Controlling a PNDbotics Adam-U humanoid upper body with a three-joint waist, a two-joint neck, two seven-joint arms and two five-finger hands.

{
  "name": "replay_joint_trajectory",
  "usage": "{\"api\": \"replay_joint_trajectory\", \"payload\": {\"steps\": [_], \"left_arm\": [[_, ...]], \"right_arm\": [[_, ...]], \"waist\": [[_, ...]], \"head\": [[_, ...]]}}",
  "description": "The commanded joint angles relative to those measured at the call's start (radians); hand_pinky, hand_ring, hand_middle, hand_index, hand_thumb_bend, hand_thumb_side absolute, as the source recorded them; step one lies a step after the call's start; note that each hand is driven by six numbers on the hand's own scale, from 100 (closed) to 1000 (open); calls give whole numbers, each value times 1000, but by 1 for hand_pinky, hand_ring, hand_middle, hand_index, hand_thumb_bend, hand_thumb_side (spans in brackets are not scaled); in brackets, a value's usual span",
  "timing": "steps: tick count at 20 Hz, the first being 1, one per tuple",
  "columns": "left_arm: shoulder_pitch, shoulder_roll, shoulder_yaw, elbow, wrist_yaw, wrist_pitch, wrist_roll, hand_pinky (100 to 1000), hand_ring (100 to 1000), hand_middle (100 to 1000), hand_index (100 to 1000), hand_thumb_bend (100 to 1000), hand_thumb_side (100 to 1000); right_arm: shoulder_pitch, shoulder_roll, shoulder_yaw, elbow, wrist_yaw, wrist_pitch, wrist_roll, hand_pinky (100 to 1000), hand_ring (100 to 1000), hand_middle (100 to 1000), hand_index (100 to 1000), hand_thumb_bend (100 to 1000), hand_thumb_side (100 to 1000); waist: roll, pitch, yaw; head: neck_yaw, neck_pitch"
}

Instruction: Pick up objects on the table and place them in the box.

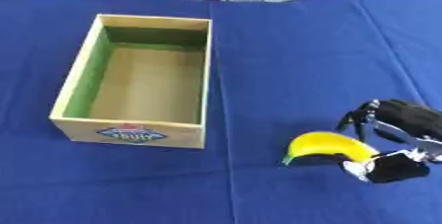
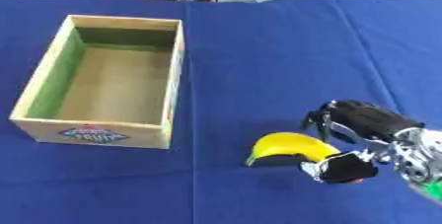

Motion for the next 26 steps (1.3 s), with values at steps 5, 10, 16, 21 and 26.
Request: {"api": "replay_joint_trajectory", "payload": {"steps": [5,10,16,21,26], "left_arm": [[-9,21,0,-17,4,-3,-6,550,704,768,900,100,1000],[-8,20,0,-17,4,-3,-8,550,705,768,900,100,1000],[-8,20,-1,-17,5,-3,-10,550,705,769,900,100,1000],[-8,19,-1,-17,6,-4,-12,550,705,769,901,100,1000],[-10,19,-1,-17,7,-6,-15,550,706,770,901,100,1000]], "right_arm": [[1,-13,-19,-13,22,22,19,778,796,481,844,350,556],[9,-8,-29,-13,30,49,32,774,794,478,814,337,564],[2,3,-25,-13,36,58,42,772,792,474,786,327,557],[2,8,-27,-13,46,70,44,768,788,469,777,302,556],[3,13,-25,-13,51,80,53,763,786,466,769,292,543]], "waist": [[3,-13,-1],[4,-11,0],[4,-10,3],[4,-10,4],[4,-8,6]], "head": [[-8,-9],[-9,-11],[-12,-12],[-13,-13],[-14,-14]]}}
